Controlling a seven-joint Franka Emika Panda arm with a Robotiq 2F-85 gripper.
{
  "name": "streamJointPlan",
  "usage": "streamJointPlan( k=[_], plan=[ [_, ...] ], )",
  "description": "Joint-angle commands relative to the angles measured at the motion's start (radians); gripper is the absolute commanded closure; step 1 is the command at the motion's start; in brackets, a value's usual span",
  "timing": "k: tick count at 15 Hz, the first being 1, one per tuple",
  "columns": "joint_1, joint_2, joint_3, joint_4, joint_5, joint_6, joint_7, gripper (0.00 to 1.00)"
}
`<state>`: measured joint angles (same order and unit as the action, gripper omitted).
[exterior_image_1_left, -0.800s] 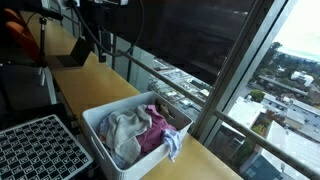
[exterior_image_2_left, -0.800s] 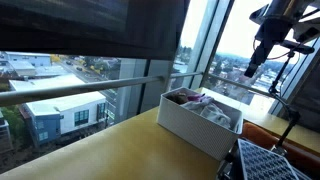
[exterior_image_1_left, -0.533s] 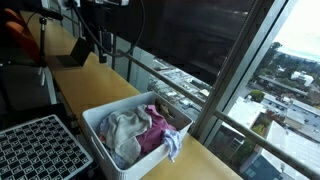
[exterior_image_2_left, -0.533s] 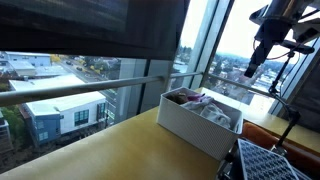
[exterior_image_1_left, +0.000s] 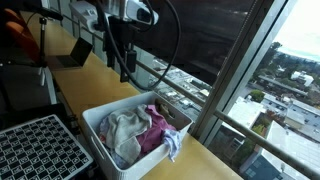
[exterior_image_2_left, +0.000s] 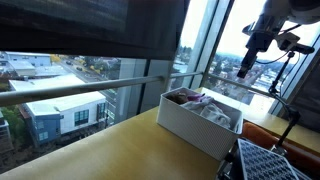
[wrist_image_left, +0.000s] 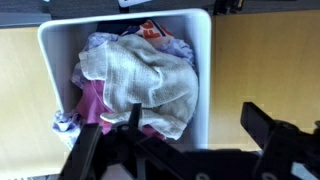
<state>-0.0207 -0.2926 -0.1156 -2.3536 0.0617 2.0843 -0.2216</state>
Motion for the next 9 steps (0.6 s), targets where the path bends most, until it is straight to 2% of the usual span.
streamJointPlan(
  k=[1, 2, 6, 9],
  plan=[
    [-0.008, 0.159, -0.017, 0.157, 0.026, 0.01, -0.05, 0.0],
    [-0.005, 0.164, -0.004, 0.178, 0.026, -0.002, -0.036, 0.0],
    [-0.001, 0.344, 0.022, 0.289, 0.065, 0.046, -0.032, 0.0],
    [-0.026, 0.486, 0.032, 0.334, 0.111, 0.099, -0.064, 0.0]
  ],
)
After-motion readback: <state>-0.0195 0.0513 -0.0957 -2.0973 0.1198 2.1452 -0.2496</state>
